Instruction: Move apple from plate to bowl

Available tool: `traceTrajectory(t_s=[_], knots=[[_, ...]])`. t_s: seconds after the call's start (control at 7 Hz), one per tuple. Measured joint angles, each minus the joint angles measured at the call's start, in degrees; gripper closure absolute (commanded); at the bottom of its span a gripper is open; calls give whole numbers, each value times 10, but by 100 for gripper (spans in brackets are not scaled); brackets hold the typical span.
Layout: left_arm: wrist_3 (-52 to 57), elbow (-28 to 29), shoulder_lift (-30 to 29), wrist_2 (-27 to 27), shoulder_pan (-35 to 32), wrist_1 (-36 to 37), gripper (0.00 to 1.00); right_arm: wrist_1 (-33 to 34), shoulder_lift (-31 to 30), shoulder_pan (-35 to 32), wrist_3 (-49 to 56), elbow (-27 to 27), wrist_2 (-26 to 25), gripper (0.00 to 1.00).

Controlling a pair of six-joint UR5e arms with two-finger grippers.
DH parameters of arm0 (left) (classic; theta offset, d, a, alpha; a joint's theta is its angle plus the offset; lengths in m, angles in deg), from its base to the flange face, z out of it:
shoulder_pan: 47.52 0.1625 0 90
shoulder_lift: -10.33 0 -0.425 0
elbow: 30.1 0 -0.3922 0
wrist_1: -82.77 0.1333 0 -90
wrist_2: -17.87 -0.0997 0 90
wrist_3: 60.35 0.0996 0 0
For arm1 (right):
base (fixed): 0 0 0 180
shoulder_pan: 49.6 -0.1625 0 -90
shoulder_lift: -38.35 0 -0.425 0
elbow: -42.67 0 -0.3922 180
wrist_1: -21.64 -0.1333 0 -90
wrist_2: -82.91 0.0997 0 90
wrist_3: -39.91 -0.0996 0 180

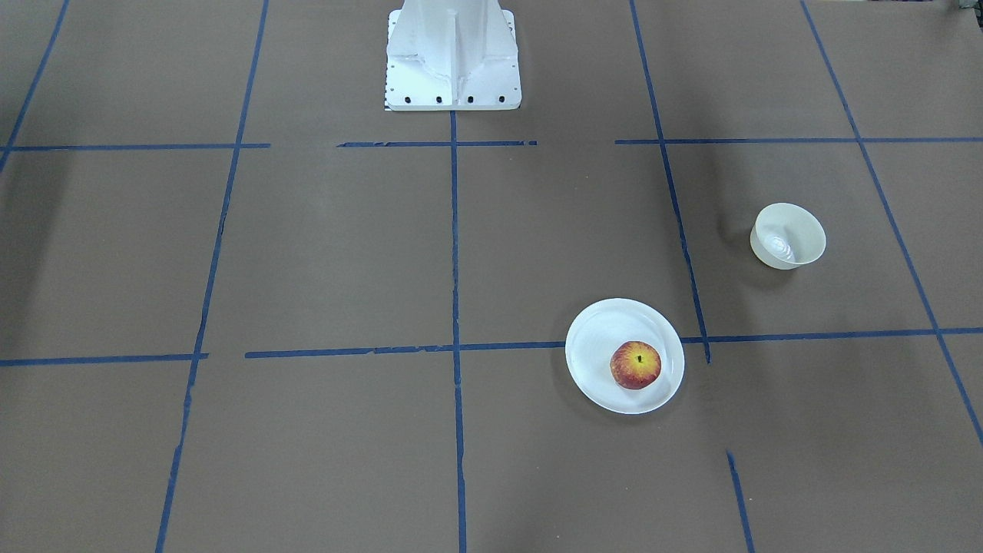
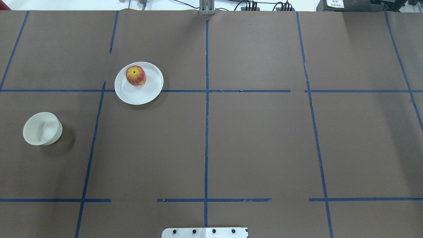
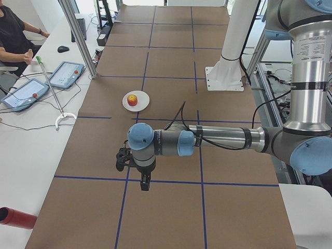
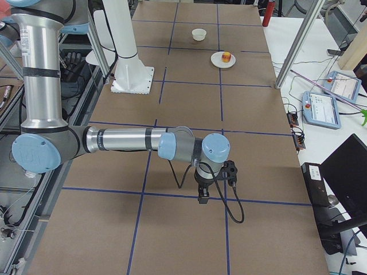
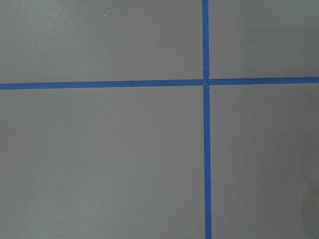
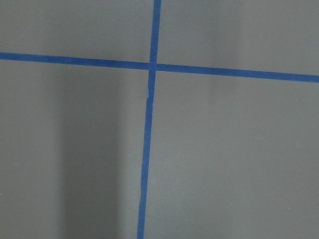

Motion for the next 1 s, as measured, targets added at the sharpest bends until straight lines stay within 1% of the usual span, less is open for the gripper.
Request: traceTrajectory(t_s=[0.43, 0.57, 0.86, 1.0], knots=[[-3, 0, -3, 1, 0, -2, 0, 0, 0, 0, 0, 0, 0, 0], [-6, -6, -14, 1, 3, -2, 0, 0, 0, 0, 0, 0, 0, 0], [-29, -10, -71, 1, 34, -3, 0, 0, 0, 0, 0, 0, 0, 0], [-71, -19, -101, -1, 67, -3, 0, 0, 0, 0, 0, 0, 0, 0]])
